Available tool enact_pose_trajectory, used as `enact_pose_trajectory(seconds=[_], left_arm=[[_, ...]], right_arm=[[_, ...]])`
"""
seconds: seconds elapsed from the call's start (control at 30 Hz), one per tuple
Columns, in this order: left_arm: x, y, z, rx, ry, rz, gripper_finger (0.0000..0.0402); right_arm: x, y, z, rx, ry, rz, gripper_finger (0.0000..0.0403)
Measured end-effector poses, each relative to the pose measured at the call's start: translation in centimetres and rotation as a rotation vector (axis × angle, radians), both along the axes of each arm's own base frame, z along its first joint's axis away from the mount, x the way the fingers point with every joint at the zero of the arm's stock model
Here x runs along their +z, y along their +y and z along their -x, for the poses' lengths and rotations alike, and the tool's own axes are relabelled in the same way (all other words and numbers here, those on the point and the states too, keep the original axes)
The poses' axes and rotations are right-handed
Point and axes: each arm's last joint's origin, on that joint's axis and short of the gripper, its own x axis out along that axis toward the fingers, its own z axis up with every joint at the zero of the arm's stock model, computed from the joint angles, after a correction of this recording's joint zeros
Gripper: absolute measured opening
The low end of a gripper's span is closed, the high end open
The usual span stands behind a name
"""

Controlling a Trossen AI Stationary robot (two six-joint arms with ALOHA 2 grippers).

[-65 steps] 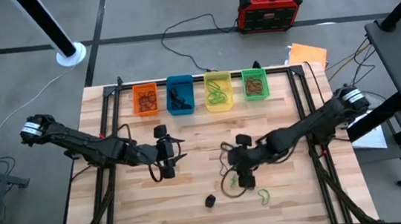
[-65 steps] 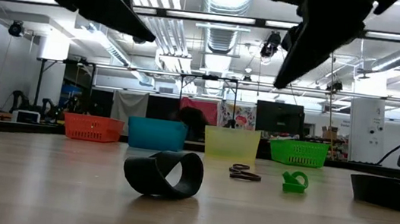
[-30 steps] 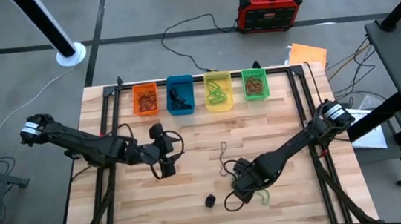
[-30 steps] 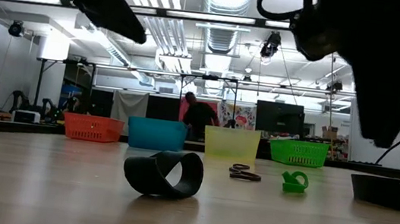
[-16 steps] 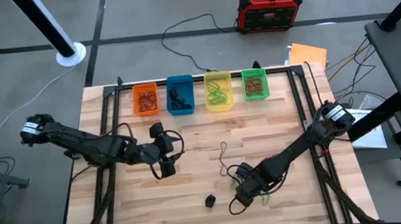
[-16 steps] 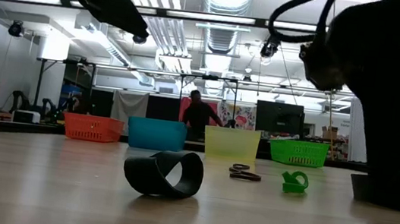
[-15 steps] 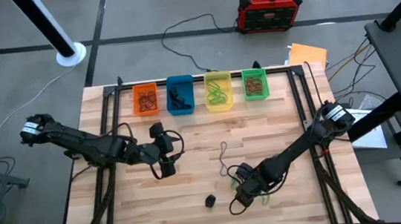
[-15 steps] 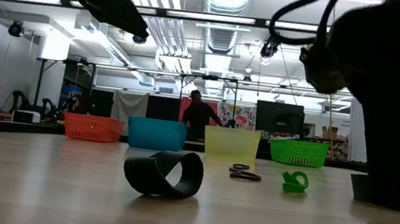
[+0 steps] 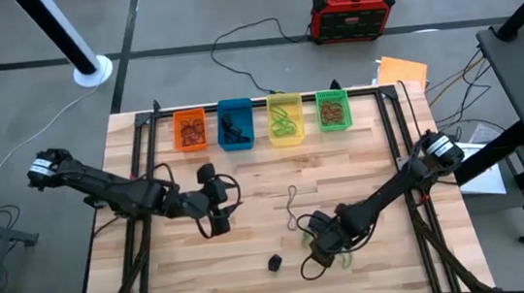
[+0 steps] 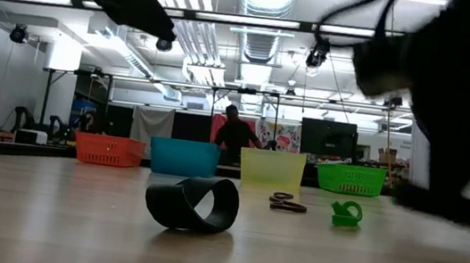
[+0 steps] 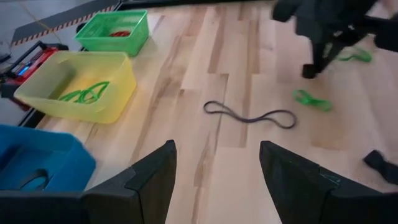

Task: Sort rubber bands into baskets
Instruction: Put the black rubber band into the blue bin

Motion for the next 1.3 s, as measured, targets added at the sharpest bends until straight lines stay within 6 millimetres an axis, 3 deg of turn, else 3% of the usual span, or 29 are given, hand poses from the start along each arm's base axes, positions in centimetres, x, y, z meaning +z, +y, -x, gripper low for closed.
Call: enact_pose_trajectory(seconds=[0.23,0.5,0.63,0.87,1.03,1.13,1.3], left_arm=[[0.4,-1.3,0.5,-0.031,-0.033,-0.04,0.0214],[0.8,-1.3,1.1,-0.028,-0.028,-0.117,0.0214],[1.6,-0.9,1.8,0.006,-0.049,-0.167,0.0214],[4.0,0.1,3.6,0.089,-0.164,-0.175,0.0214],[4.7,0.5,4.5,0.133,-0.22,-0.123,0.0214],[4.6,0.5,4.5,0.135,-0.221,-0.117,0.0214],[4.2,0.4,4.2,0.134,-0.204,-0.125,0.0214]], right_arm=[[4.5,-2.6,-1.3,0.118,-0.191,0.128,0.0011],[7.4,-8.7,-4.9,0.306,-0.517,0.318,0.001],[8.3,-12.9,-7.3,0.322,-0.684,0.461,0.0009],[7.5,-21.8,-10.9,0.167,-0.935,0.733,0.0009],[5.5,-27.5,-12.3,0.051,-0.929,0.75,0.0009],[4.7,-29.7,-13.5,0.035,-0.95,0.704,0.0009],[3.2,-31.4,-15.4,0.006,-0.847,0.69,0.0012]])
